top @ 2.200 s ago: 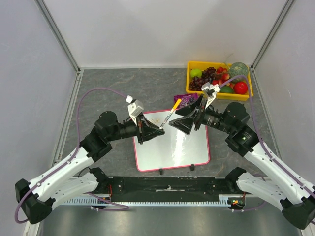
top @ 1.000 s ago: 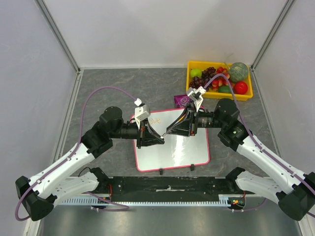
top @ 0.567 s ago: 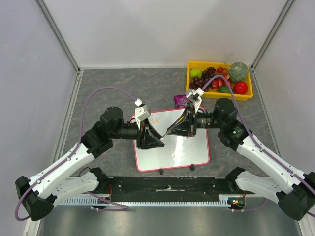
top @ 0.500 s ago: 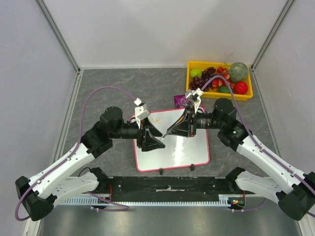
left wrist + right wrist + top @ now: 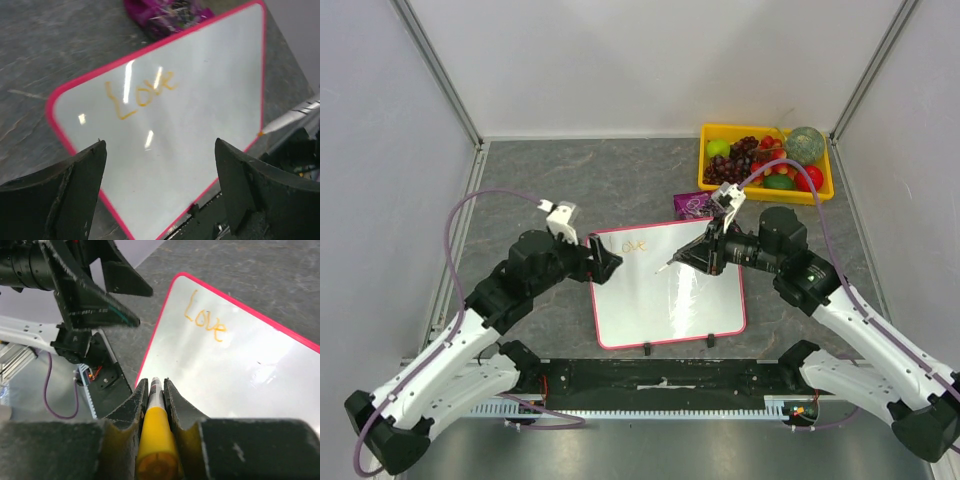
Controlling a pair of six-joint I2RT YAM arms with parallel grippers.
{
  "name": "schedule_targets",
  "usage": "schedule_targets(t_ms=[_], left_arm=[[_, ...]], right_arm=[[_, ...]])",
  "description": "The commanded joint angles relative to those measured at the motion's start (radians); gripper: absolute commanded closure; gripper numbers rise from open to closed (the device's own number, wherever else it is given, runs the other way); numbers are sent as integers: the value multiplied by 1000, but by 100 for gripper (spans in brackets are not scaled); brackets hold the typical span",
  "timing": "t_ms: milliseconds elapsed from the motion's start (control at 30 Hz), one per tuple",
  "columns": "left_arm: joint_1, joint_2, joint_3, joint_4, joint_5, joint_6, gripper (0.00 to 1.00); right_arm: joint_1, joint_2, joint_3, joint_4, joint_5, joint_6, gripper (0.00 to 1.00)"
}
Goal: Write a sentence on the whiteboard
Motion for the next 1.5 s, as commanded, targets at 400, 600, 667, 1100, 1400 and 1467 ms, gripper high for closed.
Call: schedule_targets(t_ms=[400,600,667,1100,1400,1467], left_arm=[[438,-42,-334,200,218,-254,5],[452,-71,-434,379,318,-279,5],[452,-71,-449,405,333,-279,5],[466,-62,-461,425,381,-237,6],[466,53,-503,644,571,-234,13],[464,67,-535,738,621,-250,15]], right_arm=[[-5,-65,15,-61,207,-51,100],[-5,-67,6,-58,213,-48,100],[-5,-64,6,-57,216,-44,100],[-5,-56,6,-21,244,-40,100],[-5,15,15,75,158,-20,100],[-3,24,15,87,156,-14,100]])
